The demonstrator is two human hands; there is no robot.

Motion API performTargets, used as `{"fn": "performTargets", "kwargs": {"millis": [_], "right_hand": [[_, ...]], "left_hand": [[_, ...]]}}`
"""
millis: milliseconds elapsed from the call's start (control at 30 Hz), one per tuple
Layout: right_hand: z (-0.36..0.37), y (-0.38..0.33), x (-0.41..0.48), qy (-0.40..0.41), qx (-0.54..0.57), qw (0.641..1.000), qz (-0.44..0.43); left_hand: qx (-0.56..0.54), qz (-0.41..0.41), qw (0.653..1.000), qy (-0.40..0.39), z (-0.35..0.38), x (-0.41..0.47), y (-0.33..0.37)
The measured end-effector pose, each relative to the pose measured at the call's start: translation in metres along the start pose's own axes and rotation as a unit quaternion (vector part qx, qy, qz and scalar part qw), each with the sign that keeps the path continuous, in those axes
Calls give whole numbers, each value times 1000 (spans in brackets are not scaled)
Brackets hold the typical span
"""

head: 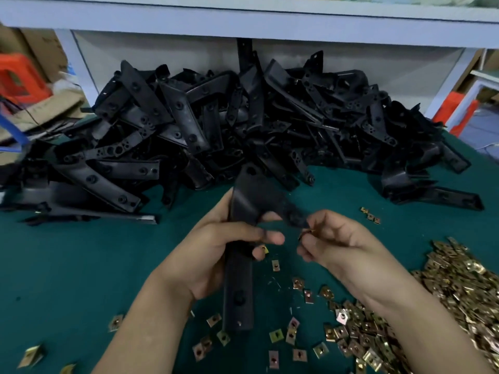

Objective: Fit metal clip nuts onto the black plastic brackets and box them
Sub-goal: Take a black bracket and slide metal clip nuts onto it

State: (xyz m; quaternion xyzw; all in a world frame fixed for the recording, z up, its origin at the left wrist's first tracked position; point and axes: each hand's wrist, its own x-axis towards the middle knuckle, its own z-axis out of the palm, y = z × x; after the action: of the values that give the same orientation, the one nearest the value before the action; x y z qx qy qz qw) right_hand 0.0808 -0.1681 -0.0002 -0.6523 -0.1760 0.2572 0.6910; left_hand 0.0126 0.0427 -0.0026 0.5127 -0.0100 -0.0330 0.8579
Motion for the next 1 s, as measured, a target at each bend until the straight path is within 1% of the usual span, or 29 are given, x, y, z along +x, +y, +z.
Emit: {"fn": "performTargets", "kwargs": {"millis": [67,133,167,267,400,500,567,633,767,1000], "right_hand": [[1,0,0,-13,100,995,1],[0,-1,-1,-19,148,989,-3],[-1,-2,-1,-17,158,987,-5],[-3,-1,0,7,161,987,-9],[-4,2,2,24,187,982,-4],[-2,3,3,22,206,978,-3],[-1,3,3,19,209,978,-4],[-1,2,2,19,208,978,-2],[0,3,2,21,206,978,5],[2,3,1,17,197,980,-16]], "left_hand": [[-28,-7,998,-54,4,0,0],[-61,-15,992,-110,6,0,1],[-74,-17,990,-120,6,0,0],[-69,-16,993,-90,6,1,-6],[-6,-3,1000,-24,6,3,-10],[-21,-17,1000,9,8,4,-12],[-29,-24,999,10,9,4,-12],[-32,-18,999,-8,11,4,-11],[14,-7,999,-30,11,5,-11],[36,-18,999,-22,10,6,-16]]}}
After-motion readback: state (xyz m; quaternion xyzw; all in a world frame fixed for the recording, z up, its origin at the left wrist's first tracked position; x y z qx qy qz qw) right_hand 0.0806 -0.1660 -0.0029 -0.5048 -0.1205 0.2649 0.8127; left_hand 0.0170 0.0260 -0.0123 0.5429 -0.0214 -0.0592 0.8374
